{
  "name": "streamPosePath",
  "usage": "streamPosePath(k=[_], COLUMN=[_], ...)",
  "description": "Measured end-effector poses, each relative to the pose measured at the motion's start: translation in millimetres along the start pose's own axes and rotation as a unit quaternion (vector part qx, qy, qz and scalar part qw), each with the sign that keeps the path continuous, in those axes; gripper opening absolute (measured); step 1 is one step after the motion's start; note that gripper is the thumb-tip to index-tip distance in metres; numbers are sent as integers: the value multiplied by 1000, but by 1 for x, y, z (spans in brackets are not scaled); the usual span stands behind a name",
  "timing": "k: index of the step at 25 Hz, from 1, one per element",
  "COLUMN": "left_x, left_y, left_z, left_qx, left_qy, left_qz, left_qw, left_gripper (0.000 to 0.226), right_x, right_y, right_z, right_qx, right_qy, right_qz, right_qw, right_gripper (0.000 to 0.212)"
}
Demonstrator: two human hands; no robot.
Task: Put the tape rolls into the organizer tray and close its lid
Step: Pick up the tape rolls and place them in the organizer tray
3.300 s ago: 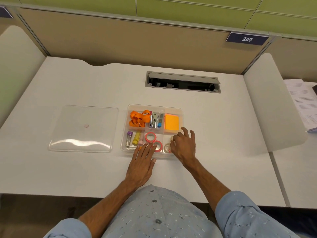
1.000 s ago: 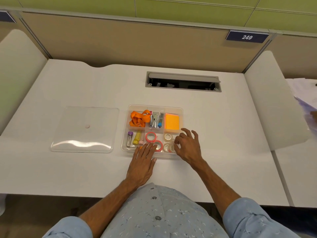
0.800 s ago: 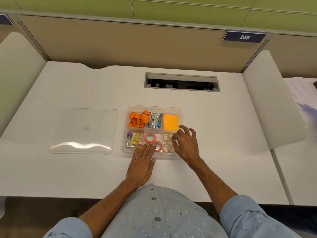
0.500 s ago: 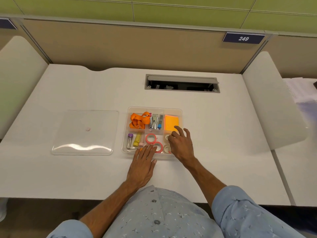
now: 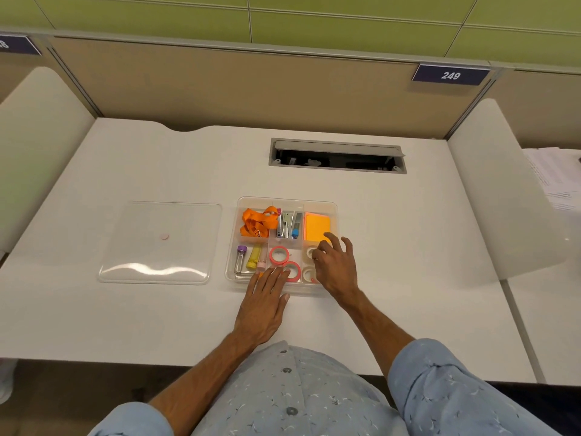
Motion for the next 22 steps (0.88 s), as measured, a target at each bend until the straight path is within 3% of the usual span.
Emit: streamPosePath(k=[5,10,22], left_x=[0,0,-2], left_y=[1,1,0], left_z=[0,0,1], left_qx=[3,3,0], left_qy=[3,4,-6], left_qz=[0,0,9], left_qw=[1000,1000,1000], left_gripper=[63,63,63], right_x=[1,0,-3], right_y=[6,7,-2], right_z=[-1,1,1], right_qx=[55,-1,-2], right_qy=[-63,-49,-84], right_qz=[68,82,105], right_qw=[994,995,991], right_gripper=[38,37,37])
Point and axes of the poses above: each hand's wrist, its own y-axis away from the middle knuckle, its own z-axis out of the palm, x = y × z, the point moved 1 cm from there along -y, towards the middle knuckle, and after that the axes turned 1 degree about x, right-handed, at the moved point
